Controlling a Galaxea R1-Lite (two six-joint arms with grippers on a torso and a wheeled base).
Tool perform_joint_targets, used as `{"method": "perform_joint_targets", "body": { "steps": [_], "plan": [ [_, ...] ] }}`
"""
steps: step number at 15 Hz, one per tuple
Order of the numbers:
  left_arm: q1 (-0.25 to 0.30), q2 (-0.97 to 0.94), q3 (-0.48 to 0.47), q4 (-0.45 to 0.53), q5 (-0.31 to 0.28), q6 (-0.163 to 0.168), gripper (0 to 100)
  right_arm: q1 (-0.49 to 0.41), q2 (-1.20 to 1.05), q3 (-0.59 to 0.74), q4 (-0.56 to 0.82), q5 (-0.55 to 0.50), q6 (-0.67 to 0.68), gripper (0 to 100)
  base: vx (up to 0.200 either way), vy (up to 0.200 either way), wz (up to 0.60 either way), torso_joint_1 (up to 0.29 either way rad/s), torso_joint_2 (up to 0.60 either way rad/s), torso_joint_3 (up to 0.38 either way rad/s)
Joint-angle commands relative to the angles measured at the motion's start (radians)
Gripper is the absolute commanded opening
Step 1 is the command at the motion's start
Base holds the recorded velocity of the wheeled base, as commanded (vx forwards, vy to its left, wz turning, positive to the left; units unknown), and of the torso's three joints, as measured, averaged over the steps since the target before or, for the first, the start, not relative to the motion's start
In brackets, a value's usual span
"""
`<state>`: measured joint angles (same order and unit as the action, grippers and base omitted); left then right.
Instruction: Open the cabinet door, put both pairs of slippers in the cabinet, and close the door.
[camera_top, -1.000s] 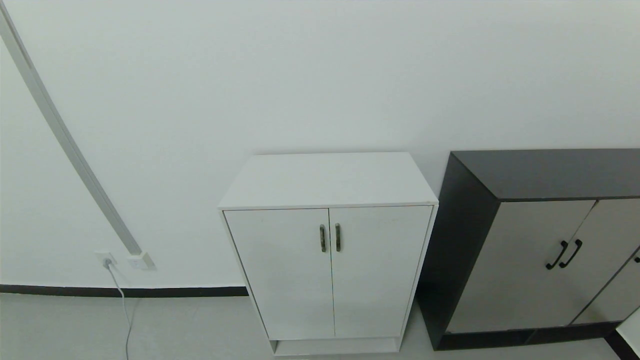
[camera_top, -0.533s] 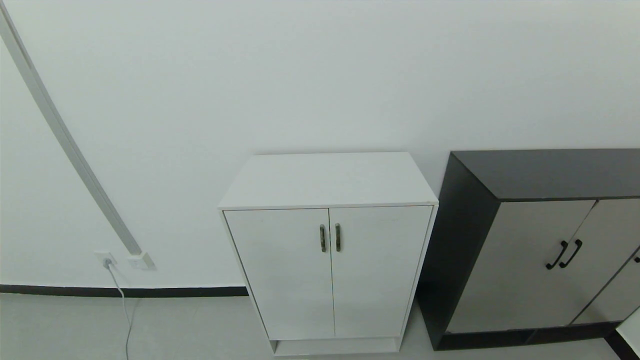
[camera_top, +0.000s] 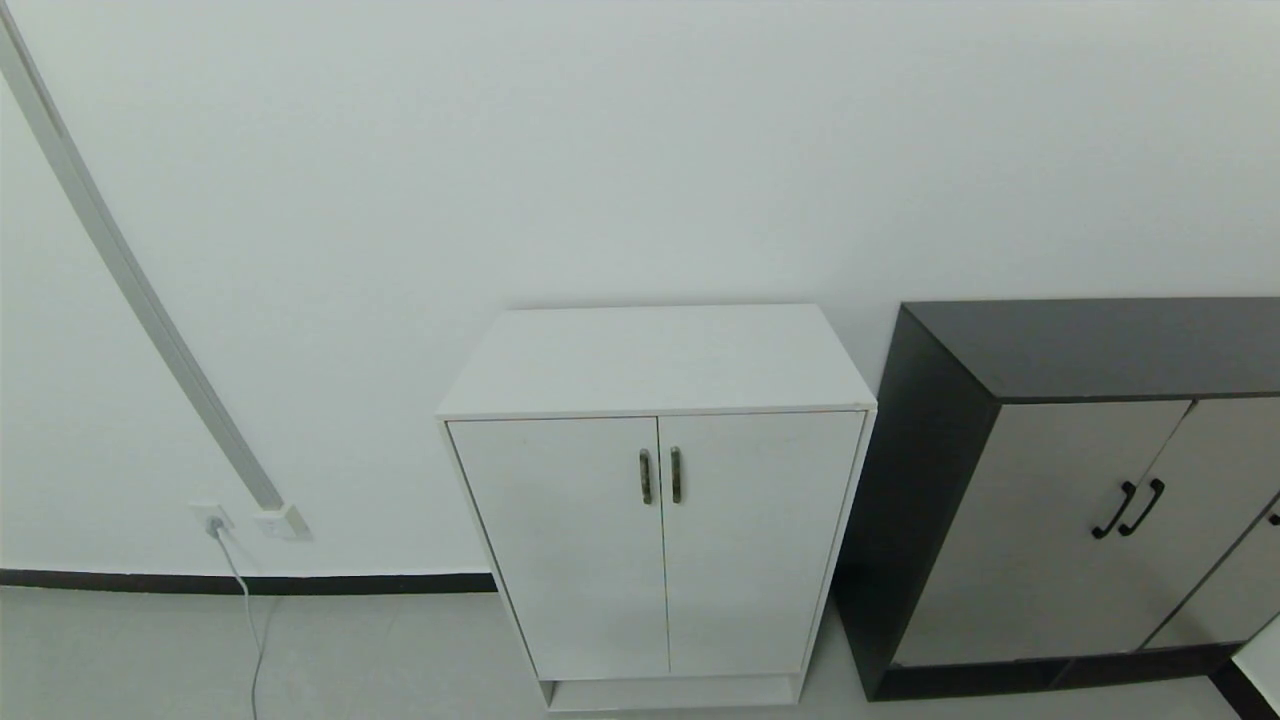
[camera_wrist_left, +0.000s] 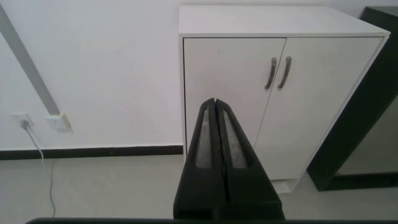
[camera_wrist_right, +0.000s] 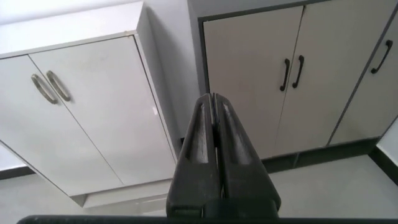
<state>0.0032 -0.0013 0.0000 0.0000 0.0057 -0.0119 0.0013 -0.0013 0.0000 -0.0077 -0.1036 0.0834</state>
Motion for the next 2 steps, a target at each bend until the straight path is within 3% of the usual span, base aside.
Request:
{"method": "perform_joint_targets", "body": {
  "steps": [1,2],
  "plan": [
    [0.000,0.001,0.000,0.000,0.000,0.000,0,0.000,0.001,0.000,0.000,0.001,-0.001,0,0.000,0.000,0.00,0.000,0.00,0.000],
    [0.000,0.001,0.000,0.000,0.000,0.000,0,0.000,0.001,0.000,0.000,0.001,-0.001,0,0.000,0.000,0.00,0.000,0.00,0.000]
  ]
}}
